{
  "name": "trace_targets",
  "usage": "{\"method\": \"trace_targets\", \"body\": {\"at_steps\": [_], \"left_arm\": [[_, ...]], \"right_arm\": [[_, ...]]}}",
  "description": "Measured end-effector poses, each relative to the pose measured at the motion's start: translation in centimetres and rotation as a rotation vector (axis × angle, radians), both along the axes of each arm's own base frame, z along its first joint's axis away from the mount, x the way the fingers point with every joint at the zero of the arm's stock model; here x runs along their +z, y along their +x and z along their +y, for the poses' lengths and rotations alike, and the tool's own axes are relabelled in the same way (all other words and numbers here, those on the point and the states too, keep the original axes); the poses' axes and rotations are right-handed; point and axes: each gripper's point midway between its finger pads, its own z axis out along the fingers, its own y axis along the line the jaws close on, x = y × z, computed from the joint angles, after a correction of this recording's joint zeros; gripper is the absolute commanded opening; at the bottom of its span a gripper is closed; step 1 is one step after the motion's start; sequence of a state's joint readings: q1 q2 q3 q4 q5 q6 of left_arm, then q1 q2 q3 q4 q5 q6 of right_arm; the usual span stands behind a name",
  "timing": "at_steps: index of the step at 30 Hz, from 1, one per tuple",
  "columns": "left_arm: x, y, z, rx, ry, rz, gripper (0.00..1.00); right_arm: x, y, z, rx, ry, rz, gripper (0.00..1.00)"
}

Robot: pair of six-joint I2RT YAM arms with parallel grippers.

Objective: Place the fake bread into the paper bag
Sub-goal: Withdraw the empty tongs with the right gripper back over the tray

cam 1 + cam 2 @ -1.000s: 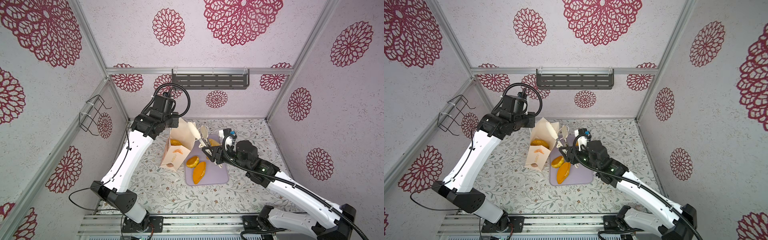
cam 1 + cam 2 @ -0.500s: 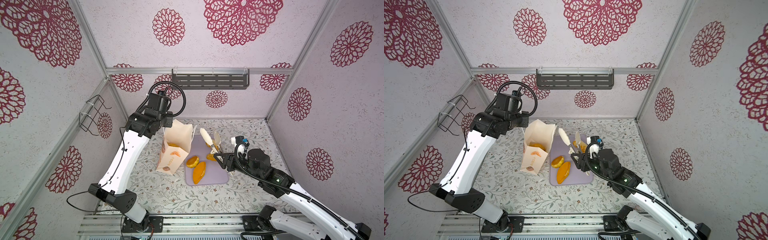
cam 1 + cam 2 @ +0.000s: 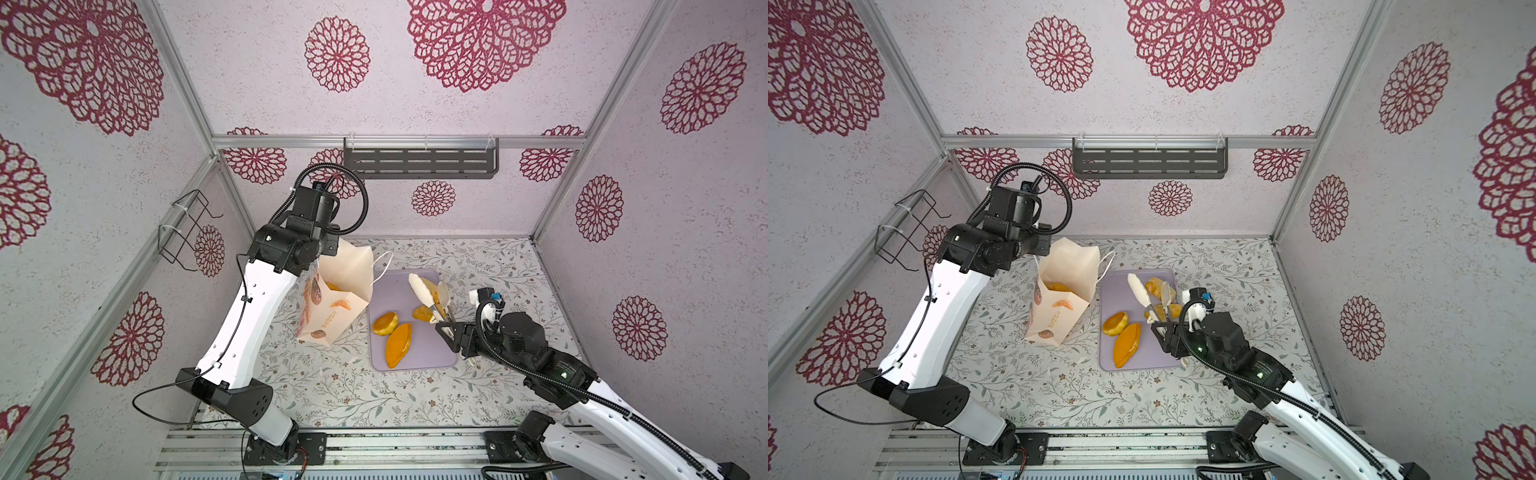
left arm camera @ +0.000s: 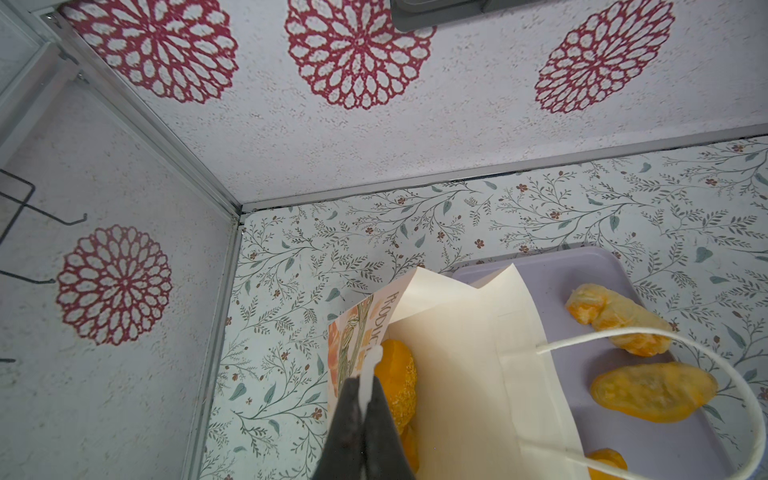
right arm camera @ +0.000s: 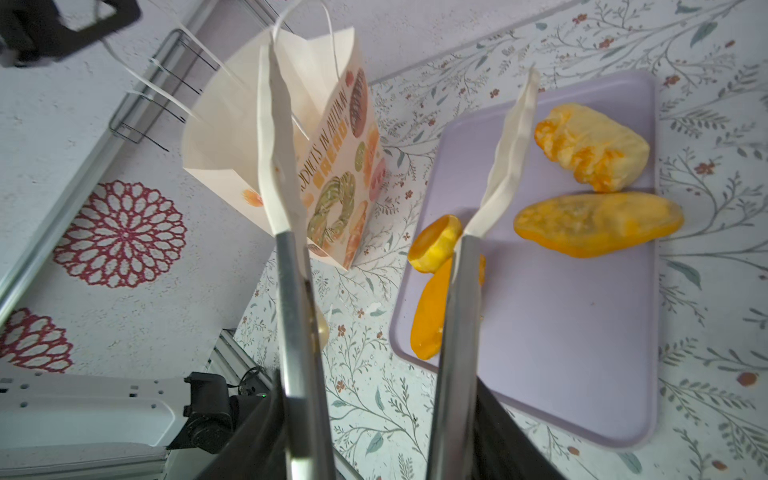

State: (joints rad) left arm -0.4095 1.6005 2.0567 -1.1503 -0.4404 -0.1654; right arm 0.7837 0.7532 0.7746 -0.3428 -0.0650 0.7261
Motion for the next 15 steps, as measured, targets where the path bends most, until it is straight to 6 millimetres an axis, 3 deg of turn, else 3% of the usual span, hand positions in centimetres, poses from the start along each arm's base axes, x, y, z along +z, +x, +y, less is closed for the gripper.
{"method": "trace_targets", "body": {"at_steps": [6,15], "left_arm": [[0.5,-0.1,0.5,0.004,0.036,-0.012,0.0],[-0.1,-0.1,0.5,0.001,0.05,0.003,0.0]], "right_arm": [[-3.6,-0.7,-0.7,-0.019,-0.053,0.102,0.6],[-6.3,-1.8,-1.3,-0.032,-0.052,0.184,0.59]]}}
